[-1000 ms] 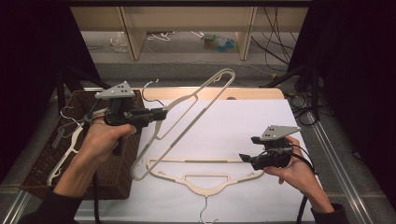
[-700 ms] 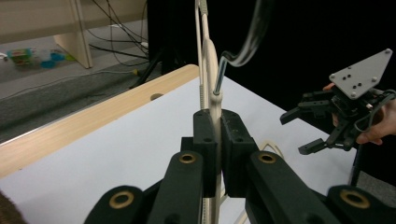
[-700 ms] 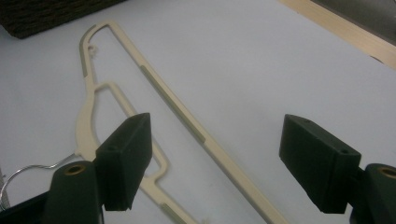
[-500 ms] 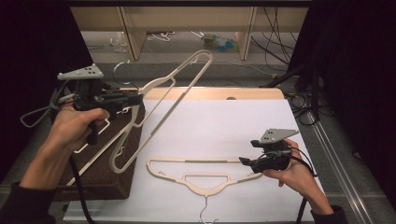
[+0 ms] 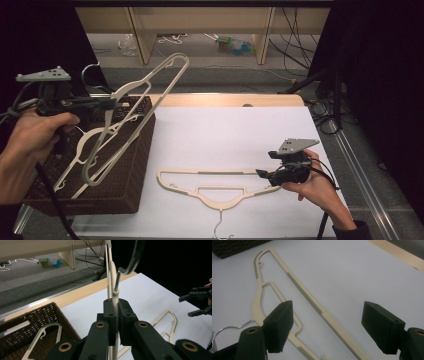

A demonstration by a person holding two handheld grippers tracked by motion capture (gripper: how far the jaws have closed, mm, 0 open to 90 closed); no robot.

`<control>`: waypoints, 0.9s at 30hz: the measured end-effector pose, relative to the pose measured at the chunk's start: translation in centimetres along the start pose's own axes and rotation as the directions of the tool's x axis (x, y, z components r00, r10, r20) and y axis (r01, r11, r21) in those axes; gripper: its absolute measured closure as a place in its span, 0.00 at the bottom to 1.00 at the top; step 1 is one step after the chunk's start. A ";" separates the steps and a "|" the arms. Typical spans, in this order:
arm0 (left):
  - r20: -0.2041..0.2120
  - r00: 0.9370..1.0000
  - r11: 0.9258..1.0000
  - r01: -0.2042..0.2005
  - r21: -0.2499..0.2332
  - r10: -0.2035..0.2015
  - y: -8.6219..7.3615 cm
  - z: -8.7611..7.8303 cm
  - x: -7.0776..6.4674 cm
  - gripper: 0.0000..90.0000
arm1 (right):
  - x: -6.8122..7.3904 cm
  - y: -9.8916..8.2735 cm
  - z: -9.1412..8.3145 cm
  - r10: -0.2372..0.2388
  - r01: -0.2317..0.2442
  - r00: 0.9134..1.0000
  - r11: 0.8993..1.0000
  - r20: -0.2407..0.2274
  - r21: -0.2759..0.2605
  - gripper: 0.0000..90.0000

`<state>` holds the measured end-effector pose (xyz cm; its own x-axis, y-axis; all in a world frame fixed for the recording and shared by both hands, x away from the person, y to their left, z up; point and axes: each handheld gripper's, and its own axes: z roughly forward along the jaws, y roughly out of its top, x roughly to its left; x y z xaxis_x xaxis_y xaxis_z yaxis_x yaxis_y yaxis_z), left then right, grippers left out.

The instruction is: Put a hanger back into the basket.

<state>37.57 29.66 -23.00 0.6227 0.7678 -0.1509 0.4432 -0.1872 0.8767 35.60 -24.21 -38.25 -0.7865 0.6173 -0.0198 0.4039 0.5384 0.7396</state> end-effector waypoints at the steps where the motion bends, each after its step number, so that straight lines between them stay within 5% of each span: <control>1: 0.002 1.000 1.000 0.001 0.004 -0.001 -0.3 -0.2 0.3 0.96 | 0.0 0.0 0.0 -0.001 0.001 1.000 1.000 0.003 -0.003 0.29; 13: -0.047 0.999 1.000 0.018 0.007 -0.018 -3.3 -2.1 4.9 0.96 | 0.2 -0.2 0.2 0.003 -0.003 1.000 1.000 -0.002 -0.003 0.28; 27: -0.078 0.996 0.997 0.052 0.058 -0.047 -6.5 -2.1 9.1 0.96 | 0.2 -0.4 0.2 0.000 0.000 1.000 1.000 -0.016 -0.001 0.28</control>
<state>38.98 39.11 -29.10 0.5487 0.8214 -0.1557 0.5112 -0.1823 0.8399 35.42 -24.14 -38.68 -0.7937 0.6082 -0.0088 0.4037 0.5375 0.7404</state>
